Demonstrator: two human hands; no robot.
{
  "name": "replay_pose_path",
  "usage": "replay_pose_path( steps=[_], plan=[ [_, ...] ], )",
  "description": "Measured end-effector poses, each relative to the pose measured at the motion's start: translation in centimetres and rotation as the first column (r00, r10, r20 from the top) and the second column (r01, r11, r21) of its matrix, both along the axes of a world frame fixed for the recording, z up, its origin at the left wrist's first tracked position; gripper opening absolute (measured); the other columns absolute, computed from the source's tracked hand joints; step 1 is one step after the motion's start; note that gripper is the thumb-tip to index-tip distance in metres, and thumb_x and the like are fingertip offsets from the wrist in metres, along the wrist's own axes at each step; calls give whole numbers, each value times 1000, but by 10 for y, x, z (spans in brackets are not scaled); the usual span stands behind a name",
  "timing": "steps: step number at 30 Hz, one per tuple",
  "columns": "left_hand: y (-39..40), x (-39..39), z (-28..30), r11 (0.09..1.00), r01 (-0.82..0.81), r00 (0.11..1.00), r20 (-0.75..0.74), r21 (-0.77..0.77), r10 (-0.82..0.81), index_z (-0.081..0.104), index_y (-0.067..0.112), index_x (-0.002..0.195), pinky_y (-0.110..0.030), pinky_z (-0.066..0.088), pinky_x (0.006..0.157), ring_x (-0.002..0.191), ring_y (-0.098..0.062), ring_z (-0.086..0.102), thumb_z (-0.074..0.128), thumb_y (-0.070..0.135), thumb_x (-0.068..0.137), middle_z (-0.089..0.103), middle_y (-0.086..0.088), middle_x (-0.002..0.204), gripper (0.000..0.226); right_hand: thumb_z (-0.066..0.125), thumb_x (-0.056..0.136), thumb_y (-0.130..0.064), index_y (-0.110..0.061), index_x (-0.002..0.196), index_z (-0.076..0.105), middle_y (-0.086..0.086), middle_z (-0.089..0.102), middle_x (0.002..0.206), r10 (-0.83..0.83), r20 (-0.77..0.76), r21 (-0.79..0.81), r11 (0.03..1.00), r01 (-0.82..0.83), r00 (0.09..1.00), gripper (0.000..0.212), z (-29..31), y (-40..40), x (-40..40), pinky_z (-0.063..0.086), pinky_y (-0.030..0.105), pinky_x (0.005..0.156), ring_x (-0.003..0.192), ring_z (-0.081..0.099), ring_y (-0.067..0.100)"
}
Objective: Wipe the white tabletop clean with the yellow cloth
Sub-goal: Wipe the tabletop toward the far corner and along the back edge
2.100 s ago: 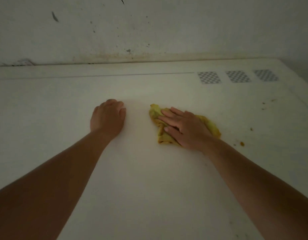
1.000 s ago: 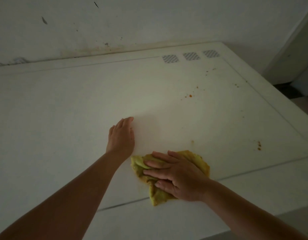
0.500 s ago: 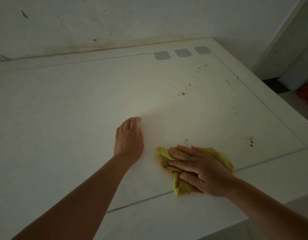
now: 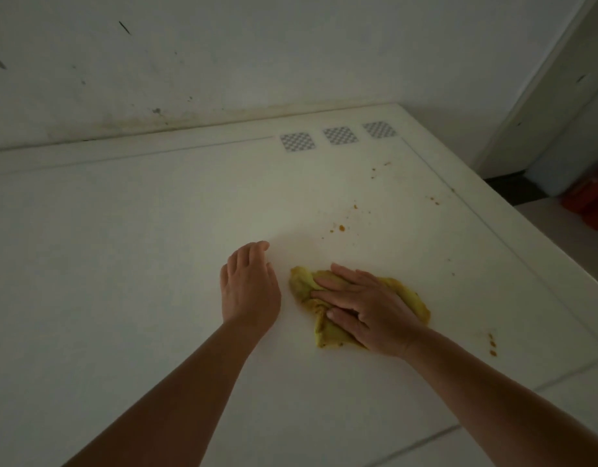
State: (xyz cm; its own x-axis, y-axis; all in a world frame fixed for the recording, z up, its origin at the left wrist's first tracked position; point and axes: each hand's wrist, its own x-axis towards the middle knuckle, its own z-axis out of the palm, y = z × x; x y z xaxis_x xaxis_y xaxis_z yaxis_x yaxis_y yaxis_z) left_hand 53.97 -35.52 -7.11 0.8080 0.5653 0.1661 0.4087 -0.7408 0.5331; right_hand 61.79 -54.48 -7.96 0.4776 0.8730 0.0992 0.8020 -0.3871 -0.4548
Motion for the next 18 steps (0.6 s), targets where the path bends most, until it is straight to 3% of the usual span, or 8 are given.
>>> replay_pose_path(
  steps=[7,10,12,18],
  plan=[
    [5,34,-10,993,-73,988,-131,89,84,38,21,133,-34,18,110,134,-18,25,32,20,90,39,0,142,43,34,91,-46,-38,130,48,-16,43,141,44,20,24,999,-45,999,42,2,42,86,24,39,111,138,23,8],
    [5,46,-10,975,-184,978,-77,122,194,52,23,110,-38,31,96,111,-23,43,29,34,81,53,-2,115,38,32,90,-48,-38,129,48,-16,43,141,99,37,20,995,-100,994,44,2,66,128,24,37,110,138,24,8],
    [8,63,-8,956,-253,960,-82,147,267,53,22,99,-39,35,90,100,-26,45,29,37,79,52,-3,103,34,29,88,-51,-39,129,48,-16,42,143,130,38,13,991,-130,991,47,2,84,152,21,34,109,138,22,8],
    [21,145,-3,932,-351,926,-113,90,360,48,22,113,-34,24,98,114,-23,35,41,27,88,44,-2,120,26,22,88,-53,-37,132,45,-14,39,145,204,50,23,978,-205,978,52,-2,132,219,18,37,110,139,21,11]
  ],
)
